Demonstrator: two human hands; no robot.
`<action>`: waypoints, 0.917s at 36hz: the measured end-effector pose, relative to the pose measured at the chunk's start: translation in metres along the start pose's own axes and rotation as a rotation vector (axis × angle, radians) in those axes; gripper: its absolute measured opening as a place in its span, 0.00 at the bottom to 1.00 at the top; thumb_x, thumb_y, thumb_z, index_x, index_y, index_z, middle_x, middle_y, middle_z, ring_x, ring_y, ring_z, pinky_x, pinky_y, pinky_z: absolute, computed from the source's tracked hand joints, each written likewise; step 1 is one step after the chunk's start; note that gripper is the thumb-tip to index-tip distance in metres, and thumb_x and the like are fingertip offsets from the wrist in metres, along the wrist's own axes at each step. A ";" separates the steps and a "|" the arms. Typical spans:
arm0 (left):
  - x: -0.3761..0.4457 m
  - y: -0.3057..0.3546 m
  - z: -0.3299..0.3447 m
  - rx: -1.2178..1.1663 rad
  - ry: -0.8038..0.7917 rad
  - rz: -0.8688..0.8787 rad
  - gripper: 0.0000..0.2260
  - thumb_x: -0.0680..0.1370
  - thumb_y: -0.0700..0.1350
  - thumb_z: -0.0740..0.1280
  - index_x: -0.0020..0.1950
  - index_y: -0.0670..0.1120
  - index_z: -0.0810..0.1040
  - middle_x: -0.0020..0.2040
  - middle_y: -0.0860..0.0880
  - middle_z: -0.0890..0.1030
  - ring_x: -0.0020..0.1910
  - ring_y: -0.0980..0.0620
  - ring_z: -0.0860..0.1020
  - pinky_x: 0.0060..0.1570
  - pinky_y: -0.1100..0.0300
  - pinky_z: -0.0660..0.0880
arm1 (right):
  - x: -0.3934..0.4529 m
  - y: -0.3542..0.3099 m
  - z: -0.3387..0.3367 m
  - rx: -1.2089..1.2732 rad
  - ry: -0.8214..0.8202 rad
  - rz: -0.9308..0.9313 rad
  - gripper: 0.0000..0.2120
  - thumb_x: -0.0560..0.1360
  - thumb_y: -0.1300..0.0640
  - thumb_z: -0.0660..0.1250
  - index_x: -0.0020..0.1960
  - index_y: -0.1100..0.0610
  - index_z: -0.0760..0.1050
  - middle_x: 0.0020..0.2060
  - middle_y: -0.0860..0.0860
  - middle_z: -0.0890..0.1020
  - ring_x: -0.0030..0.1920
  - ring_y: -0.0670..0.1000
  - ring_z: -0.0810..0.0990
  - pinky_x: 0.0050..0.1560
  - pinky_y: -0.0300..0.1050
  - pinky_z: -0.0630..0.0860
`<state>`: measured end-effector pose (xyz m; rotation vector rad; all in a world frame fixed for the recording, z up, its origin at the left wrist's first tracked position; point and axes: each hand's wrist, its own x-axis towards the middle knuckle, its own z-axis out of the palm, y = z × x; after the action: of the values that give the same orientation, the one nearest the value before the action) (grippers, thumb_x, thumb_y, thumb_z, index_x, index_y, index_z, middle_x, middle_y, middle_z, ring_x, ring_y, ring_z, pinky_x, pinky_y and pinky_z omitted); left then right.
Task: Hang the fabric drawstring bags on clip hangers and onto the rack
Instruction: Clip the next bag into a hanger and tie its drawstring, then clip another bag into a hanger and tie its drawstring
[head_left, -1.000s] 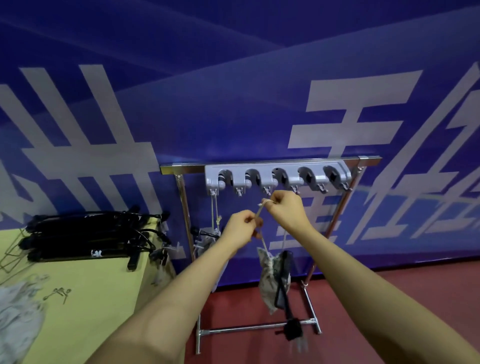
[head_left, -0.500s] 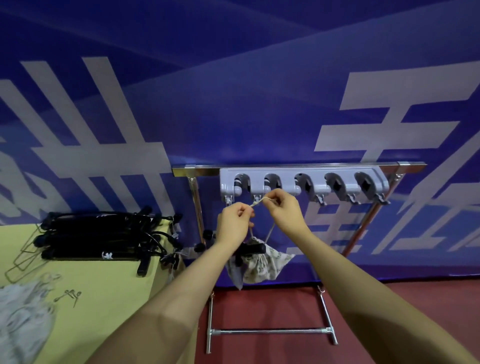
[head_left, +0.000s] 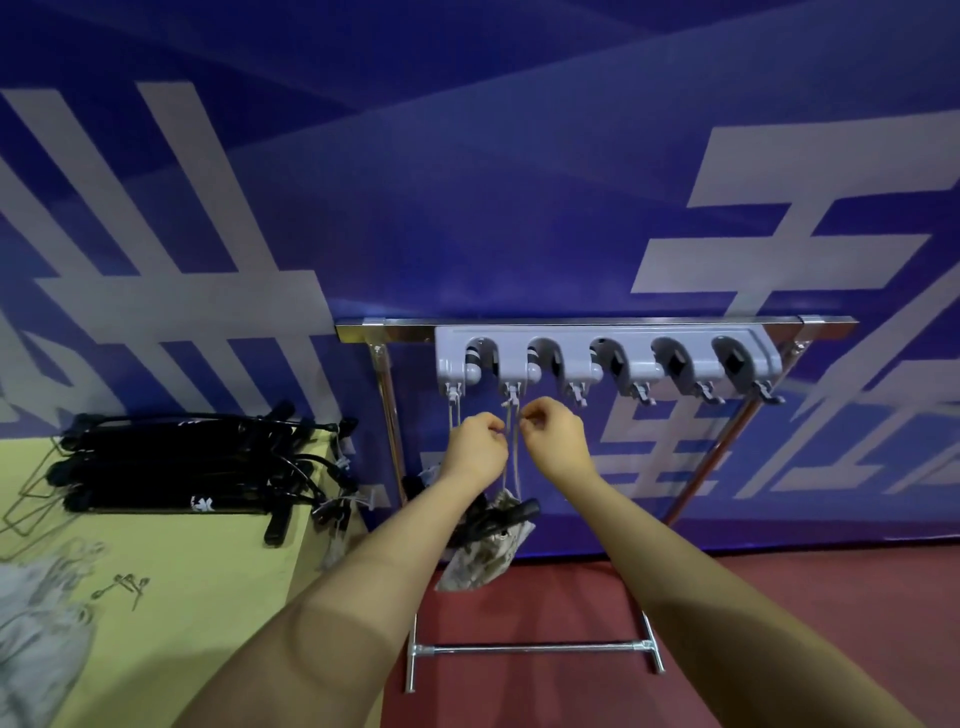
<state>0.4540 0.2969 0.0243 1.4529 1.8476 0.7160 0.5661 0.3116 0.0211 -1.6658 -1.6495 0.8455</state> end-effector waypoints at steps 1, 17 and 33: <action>-0.002 -0.001 -0.002 -0.008 0.010 -0.011 0.13 0.78 0.37 0.57 0.59 0.41 0.78 0.57 0.42 0.80 0.56 0.42 0.78 0.55 0.56 0.75 | -0.003 -0.001 0.000 0.011 0.017 0.017 0.10 0.78 0.61 0.61 0.57 0.61 0.74 0.49 0.53 0.77 0.47 0.54 0.76 0.45 0.46 0.72; -0.053 -0.037 -0.083 -0.111 0.085 -0.003 0.06 0.75 0.38 0.63 0.43 0.48 0.77 0.47 0.42 0.83 0.48 0.43 0.81 0.51 0.50 0.79 | -0.064 -0.058 0.033 0.014 -0.089 -0.095 0.07 0.78 0.61 0.59 0.52 0.62 0.76 0.39 0.53 0.78 0.40 0.54 0.76 0.41 0.50 0.73; -0.125 -0.207 -0.261 -0.151 0.254 -0.146 0.07 0.78 0.40 0.61 0.49 0.43 0.79 0.49 0.40 0.82 0.50 0.41 0.80 0.53 0.49 0.78 | -0.135 -0.190 0.219 -0.012 -0.333 -0.244 0.06 0.77 0.63 0.61 0.43 0.57 0.74 0.33 0.53 0.79 0.33 0.52 0.77 0.37 0.45 0.74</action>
<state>0.1441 0.1236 0.0499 1.1615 2.0168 0.9803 0.2762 0.1787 0.0465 -1.3464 -2.0362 1.0295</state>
